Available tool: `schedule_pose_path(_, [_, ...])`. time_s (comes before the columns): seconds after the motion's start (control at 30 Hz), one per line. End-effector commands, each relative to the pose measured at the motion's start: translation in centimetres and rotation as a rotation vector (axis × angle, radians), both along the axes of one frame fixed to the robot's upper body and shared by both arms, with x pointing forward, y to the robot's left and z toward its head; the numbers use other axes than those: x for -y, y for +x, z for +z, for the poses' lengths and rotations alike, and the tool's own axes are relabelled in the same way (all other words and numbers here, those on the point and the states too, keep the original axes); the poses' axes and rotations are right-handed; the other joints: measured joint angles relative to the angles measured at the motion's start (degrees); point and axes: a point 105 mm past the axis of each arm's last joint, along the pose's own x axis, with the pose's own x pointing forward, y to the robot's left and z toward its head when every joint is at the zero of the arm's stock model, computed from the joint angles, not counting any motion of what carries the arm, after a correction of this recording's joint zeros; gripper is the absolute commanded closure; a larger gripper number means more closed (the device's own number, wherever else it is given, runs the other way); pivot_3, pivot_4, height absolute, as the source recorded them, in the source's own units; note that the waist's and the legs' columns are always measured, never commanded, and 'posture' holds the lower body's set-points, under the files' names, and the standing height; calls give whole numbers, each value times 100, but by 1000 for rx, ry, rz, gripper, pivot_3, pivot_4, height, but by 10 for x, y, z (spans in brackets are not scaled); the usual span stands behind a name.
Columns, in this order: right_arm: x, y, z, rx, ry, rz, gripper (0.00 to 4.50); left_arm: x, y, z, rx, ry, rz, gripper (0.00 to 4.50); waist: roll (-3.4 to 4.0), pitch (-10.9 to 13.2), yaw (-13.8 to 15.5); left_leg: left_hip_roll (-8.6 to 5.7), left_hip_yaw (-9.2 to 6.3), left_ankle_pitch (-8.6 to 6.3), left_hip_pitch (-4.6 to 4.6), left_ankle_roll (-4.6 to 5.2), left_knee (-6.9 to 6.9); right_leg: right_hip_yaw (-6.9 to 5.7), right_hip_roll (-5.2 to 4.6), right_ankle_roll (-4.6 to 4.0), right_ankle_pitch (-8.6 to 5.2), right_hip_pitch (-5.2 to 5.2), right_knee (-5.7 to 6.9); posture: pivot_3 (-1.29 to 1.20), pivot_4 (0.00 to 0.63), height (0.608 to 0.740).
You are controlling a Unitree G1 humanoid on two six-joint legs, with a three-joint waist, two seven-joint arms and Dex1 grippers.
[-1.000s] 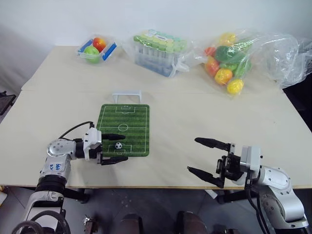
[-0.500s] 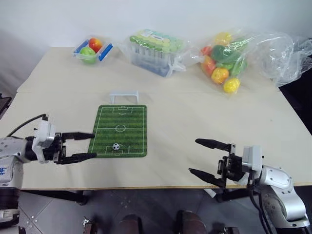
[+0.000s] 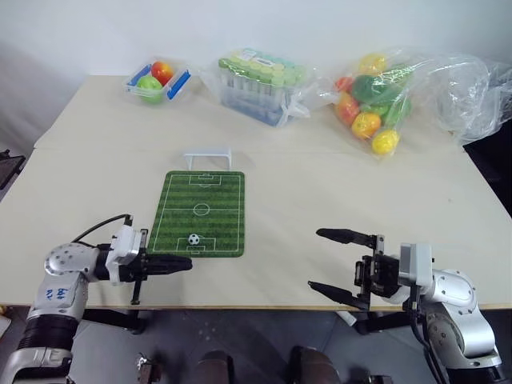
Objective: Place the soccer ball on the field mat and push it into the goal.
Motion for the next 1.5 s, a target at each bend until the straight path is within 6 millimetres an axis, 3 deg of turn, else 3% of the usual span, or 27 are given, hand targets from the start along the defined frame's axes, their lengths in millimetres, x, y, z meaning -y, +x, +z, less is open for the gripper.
schedule_pose_path(0.03, [-3, -5, 3, 20, 13, 3, 0, 1, 6, -2, 6, 19, -12, 4446, 0, 0, 0, 0, 0, 0, 0, 0, 0, 0, 0, 0, 0, 0, 0, 0, 150, 740])
schedule_pose_path(0.23, [-3, -3, 1, 18, 24, -43, 0, 8, 19, -9, -9, 38, -38, 4446, -1, 0, -2, 0, 2, 0, 0, 0, 2, 1, 0, 0, 0, 0, 0, 0, 150, 740])
schedule_pose_path(0.47, [-6, -1, -5, 13, 40, -126, 0, 26, 56, -1, 41, -9, 46, 4446, -6, -2, 17, 0, 3, 0, -3, 0, 6, 0, 0, 1, 1, 0, 0, 0, 150, 740])
schedule_pose_path(0.6, [3, 22, 3, 56, 137, -362, 0, 33, 96, 27, 164, -66, 208, 4446, -10, -2, 11, 0, 3, 0, -2, 0, 6, 0, 1, 2, 1, -1, 1, 0, 150, 740])
schedule_pose_path(0.77, [9, 38, 11, 99, 208, -531, 0, 36, 114, 60, 283, -160, 283, 4446, -10, -2, -13, -1, 8, 0, -5, 0, 5, 1, 1, 3, 2, -7, 1, 0, 150, 740])
schedule_pose_path(0.93, [11, 50, 16, 117, 267, -625, 0, 16, 98, 67, 319, -211, 277, 4446, -10, -3, -133, 0, 17, 0, -3, 1, -5, 0, 1, 3, 1, -13, -2, 0, 150, 740])
schedule_pose_path(1.1, [10, 58, 14, 143, 245, -625, 0, -27, 65, 48, 251, -174, 360, 4446, -10, -2, -281, 7, 23, -1, 4, 2, -9, 2, 1, 2, 1, -14, 0, 0, 150, 740])
schedule_pose_path(1.2, [9, 60, 12, 147, 238, -601, 0, -52, 48, 40, 222, -169, 468, 4446, -10, -2, -273, 9, 23, -2, 3, 2, -6, 1, 0, 2, 1, -15, 2, 0, 150, 740])
schedule_pose_path(1.3, [6, 63, 12, 158, 233, -560, 0, -90, 24, 38, 175, -213, 709, 4446, -8, -1, -287, 12, 22, -11, 7, 3, -3, 7, -1, 2, 1, -13, 6, 0, 150, 740])
schedule_pose_path(1.5, [9, 68, 12, 169, 227, -536, 0, -101, 8, 41, 193, -218, 892, 4446, -9, -1, -180, 15, 22, -17, 8, 1, 3, 7, -1, 0, 0, -12, 7, 0, 150, 740])
